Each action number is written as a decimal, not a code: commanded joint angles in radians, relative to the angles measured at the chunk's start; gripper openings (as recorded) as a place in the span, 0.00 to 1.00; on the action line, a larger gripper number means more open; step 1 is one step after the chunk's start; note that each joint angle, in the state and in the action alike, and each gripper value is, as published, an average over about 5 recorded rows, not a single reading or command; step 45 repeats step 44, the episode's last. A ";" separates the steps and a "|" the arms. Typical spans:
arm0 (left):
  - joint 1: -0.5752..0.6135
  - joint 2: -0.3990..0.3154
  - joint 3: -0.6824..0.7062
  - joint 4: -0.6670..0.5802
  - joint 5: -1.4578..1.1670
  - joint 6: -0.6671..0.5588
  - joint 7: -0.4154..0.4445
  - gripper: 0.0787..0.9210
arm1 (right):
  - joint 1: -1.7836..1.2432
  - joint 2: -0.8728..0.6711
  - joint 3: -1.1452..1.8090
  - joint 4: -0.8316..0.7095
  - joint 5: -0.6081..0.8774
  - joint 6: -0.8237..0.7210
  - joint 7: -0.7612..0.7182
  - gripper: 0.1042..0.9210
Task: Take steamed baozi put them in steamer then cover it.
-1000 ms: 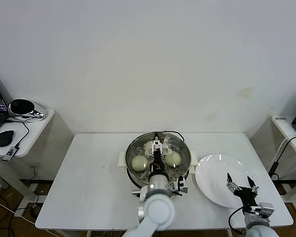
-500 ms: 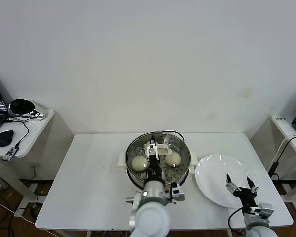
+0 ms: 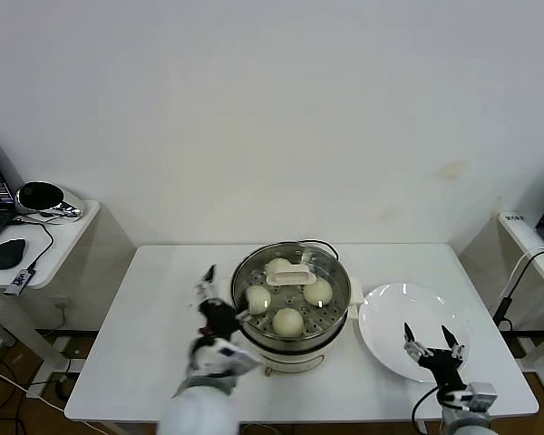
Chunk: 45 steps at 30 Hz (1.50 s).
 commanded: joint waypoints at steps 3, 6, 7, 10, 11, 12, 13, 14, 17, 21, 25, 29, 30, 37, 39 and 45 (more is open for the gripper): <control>0.310 0.038 -0.582 0.053 -0.966 -0.665 -0.152 0.88 | -0.160 0.058 -0.040 0.141 -0.066 0.063 -0.018 0.88; 0.348 0.033 -0.591 0.090 -0.963 -0.736 -0.155 0.88 | -0.186 0.064 -0.052 0.142 -0.071 0.071 -0.010 0.88; 0.356 0.030 -0.591 0.098 -0.963 -0.748 -0.155 0.88 | -0.191 0.064 -0.053 0.144 -0.067 0.072 -0.008 0.88; 0.377 0.020 -0.580 0.131 -0.956 -0.764 -0.160 0.88 | -0.203 0.063 -0.055 0.145 -0.063 0.065 -0.003 0.88; 0.383 0.016 -0.573 0.148 -0.953 -0.770 -0.165 0.88 | -0.205 0.062 -0.056 0.143 -0.064 0.063 -0.002 0.88; 0.388 0.011 -0.567 0.165 -0.950 -0.776 -0.171 0.88 | -0.207 0.062 -0.057 0.140 -0.064 0.061 -0.001 0.88; 0.396 0.006 -0.561 0.179 -0.949 -0.783 -0.177 0.88 | -0.208 0.062 -0.059 0.135 -0.064 0.062 0.001 0.88; 0.407 0.002 -0.554 0.191 -0.949 -0.792 -0.184 0.88 | -0.208 0.062 -0.062 0.128 -0.064 0.064 0.003 0.88; 0.453 0.002 -0.532 0.197 -0.944 -0.824 -0.197 0.88 | -0.208 0.068 -0.078 0.108 -0.072 0.083 0.012 0.88; 0.509 0.006 -0.517 0.182 -0.929 -0.846 -0.203 0.88 | -0.214 0.097 -0.081 0.117 -0.126 0.104 0.014 0.88; 0.535 0.011 -0.507 0.167 -0.928 -0.836 -0.197 0.88 | -0.230 0.108 -0.070 0.158 -0.156 0.075 -0.002 0.88; 0.539 0.007 -0.500 0.151 -0.921 -0.811 -0.182 0.88 | -0.242 0.096 -0.063 0.176 -0.175 0.055 -0.008 0.88; 0.542 0.007 -0.499 0.141 -0.919 -0.802 -0.176 0.88 | -0.245 0.094 -0.061 0.180 -0.174 0.054 -0.009 0.88; 0.565 0.011 -0.493 0.090 -0.903 -0.755 -0.151 0.88 | -0.268 0.082 -0.050 0.205 -0.179 0.043 -0.012 0.88; 0.569 0.011 -0.495 0.079 -0.911 -0.743 -0.149 0.88 | -0.273 0.077 -0.048 0.209 -0.181 0.040 -0.011 0.88; 0.589 0.012 -0.501 0.050 -0.931 -0.724 -0.142 0.88 | -0.285 0.061 -0.046 0.218 -0.184 0.034 -0.014 0.88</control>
